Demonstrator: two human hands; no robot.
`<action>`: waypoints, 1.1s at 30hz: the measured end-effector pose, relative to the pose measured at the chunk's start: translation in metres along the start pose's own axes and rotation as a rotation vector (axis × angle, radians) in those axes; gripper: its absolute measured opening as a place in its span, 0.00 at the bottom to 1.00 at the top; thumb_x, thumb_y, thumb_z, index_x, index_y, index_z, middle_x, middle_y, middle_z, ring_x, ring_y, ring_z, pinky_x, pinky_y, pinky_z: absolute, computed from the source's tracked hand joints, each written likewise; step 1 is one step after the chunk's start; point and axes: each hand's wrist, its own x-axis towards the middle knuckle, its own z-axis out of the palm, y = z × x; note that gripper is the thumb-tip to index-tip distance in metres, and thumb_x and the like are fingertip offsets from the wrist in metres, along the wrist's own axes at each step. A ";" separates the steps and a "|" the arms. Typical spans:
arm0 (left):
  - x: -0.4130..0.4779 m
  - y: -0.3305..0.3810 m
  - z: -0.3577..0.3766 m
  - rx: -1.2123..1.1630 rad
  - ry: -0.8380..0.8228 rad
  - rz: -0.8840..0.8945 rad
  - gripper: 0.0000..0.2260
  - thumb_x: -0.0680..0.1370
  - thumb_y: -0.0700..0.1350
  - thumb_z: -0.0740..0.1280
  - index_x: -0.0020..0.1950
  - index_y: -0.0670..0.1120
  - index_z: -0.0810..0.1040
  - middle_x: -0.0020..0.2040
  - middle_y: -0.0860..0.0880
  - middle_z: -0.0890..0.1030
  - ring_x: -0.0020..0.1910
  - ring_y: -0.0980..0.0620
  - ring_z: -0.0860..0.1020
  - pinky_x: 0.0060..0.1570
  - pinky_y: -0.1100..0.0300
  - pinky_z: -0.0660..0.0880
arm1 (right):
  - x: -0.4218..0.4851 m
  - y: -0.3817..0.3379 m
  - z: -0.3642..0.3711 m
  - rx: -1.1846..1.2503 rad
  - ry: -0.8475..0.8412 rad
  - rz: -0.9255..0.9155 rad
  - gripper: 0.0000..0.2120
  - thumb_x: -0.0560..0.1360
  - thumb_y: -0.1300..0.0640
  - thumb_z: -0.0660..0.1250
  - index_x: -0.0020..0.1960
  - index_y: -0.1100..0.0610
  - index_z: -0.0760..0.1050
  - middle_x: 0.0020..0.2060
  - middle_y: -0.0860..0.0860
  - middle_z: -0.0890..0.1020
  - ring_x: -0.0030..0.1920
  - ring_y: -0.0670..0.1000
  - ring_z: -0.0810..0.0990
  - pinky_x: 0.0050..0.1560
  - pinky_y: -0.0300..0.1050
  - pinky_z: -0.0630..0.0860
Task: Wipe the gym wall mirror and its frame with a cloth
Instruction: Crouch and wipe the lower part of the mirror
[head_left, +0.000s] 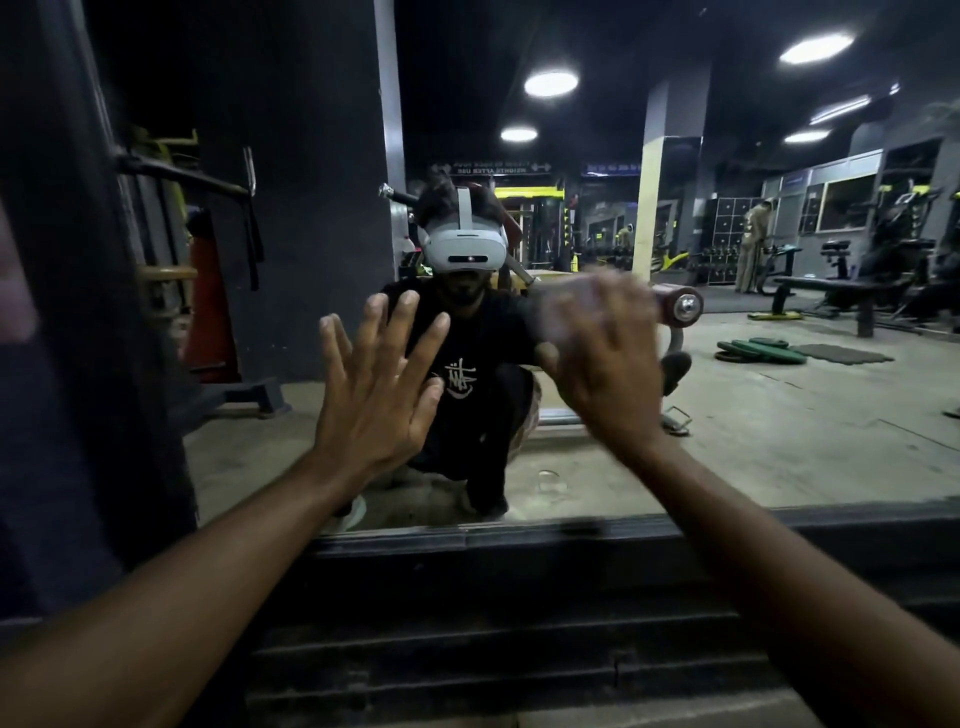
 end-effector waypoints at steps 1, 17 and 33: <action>0.005 0.006 -0.001 -0.001 -0.005 0.015 0.29 0.85 0.56 0.56 0.84 0.51 0.52 0.84 0.42 0.49 0.82 0.37 0.49 0.74 0.26 0.46 | 0.005 0.010 -0.005 -0.002 0.051 0.244 0.33 0.79 0.48 0.68 0.81 0.51 0.62 0.81 0.60 0.58 0.81 0.65 0.51 0.80 0.64 0.49; -0.047 0.040 0.001 0.070 -0.185 0.167 0.35 0.81 0.58 0.59 0.84 0.48 0.52 0.84 0.40 0.48 0.82 0.37 0.48 0.73 0.25 0.50 | -0.124 -0.015 -0.012 0.293 -0.040 0.468 0.29 0.82 0.54 0.59 0.81 0.51 0.56 0.82 0.59 0.50 0.82 0.66 0.45 0.78 0.69 0.51; 0.057 0.033 -0.006 -0.035 0.078 0.131 0.32 0.82 0.57 0.61 0.83 0.47 0.59 0.83 0.41 0.55 0.81 0.35 0.53 0.74 0.26 0.50 | -0.004 -0.010 -0.023 0.100 -0.010 0.285 0.32 0.85 0.37 0.48 0.81 0.56 0.56 0.81 0.63 0.56 0.81 0.67 0.49 0.79 0.68 0.48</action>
